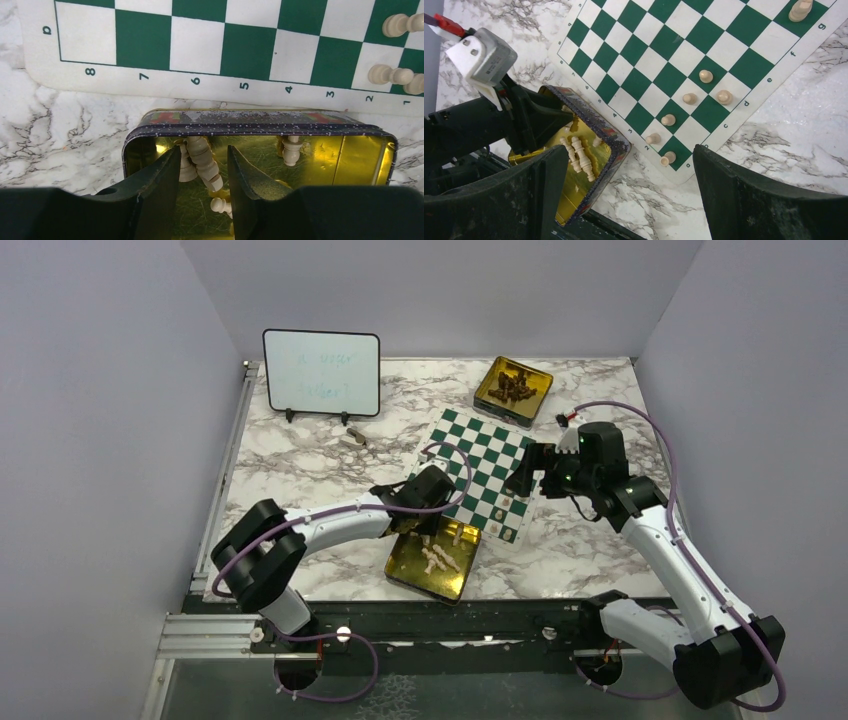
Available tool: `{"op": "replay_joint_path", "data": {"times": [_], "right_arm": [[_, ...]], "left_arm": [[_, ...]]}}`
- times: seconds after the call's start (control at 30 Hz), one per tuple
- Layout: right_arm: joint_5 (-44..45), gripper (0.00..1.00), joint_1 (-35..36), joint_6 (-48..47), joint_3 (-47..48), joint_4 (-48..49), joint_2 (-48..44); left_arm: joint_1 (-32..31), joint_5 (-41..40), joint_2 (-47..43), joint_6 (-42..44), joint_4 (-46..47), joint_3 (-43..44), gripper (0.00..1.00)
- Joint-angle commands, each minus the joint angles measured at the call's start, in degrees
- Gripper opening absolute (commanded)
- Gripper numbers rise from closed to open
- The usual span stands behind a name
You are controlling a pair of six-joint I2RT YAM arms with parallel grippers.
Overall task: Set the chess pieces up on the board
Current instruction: Pick up the chess piece from the storage box.
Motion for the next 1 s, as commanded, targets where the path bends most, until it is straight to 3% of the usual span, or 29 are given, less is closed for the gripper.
{"op": "replay_joint_path", "data": {"times": [0.0,0.97], "right_arm": [[-1.2,1.0,-0.1,0.3,0.2,1.5,-0.6],[-0.8,1.0,-0.1,-0.5,-0.3,1.4,-0.6]], "left_arm": [[-0.8,-1.4,1.6,-0.9,1.6,-1.0,0.39],[-3.5,0.8,3.1,-0.3,2.2,-0.6,0.38]]}}
